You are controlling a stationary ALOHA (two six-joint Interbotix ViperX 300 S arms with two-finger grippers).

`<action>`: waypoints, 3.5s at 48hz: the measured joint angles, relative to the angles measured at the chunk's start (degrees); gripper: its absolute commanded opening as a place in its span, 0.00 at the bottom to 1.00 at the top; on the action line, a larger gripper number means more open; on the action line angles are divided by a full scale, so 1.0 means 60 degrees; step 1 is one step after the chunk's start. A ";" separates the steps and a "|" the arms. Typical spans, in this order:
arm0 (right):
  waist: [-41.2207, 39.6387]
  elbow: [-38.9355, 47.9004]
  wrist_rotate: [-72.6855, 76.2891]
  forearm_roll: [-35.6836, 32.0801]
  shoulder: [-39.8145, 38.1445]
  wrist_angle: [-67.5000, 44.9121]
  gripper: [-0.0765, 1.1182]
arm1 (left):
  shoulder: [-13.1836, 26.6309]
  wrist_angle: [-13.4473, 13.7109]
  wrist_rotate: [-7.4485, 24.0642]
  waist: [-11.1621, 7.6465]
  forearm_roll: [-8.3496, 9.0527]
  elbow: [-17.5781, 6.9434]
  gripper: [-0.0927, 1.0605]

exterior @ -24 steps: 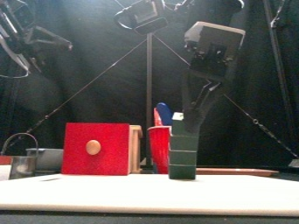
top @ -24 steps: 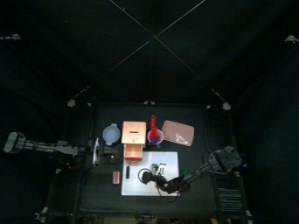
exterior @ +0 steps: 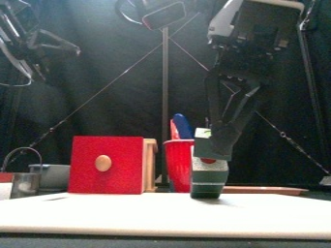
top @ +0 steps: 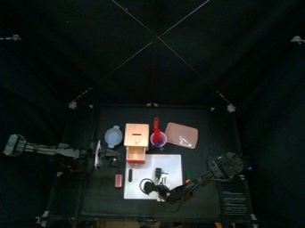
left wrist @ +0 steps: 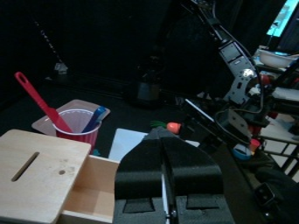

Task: Place sushi on board then cut the sushi with the knife then place the pieces on the plate
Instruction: Pick knife at handle with right hand

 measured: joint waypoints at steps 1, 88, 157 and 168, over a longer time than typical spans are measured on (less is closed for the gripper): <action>0.0000 -0.0044 0.0000 0.0000 0.0000 0.0000 0.78 | 0.0000 0.0000 0.0000 0.0000 0.0000 0.0000 0.24; -0.5083 0.2607 -0.2666 0.2520 -0.5200 -0.3032 0.79 | 0.0000 0.0381 0.0044 0.0308 -0.0029 0.0000 0.25; -1.1440 -0.4233 -1.4106 0.9287 0.0396 0.2153 0.78 | 0.0015 0.0557 0.0029 0.1069 -0.0161 0.0190 0.24; -1.1382 -0.4614 -1.4121 0.9609 0.0659 0.3032 0.73 | 0.0000 0.0586 0.0015 0.1230 -0.0176 0.0220 0.24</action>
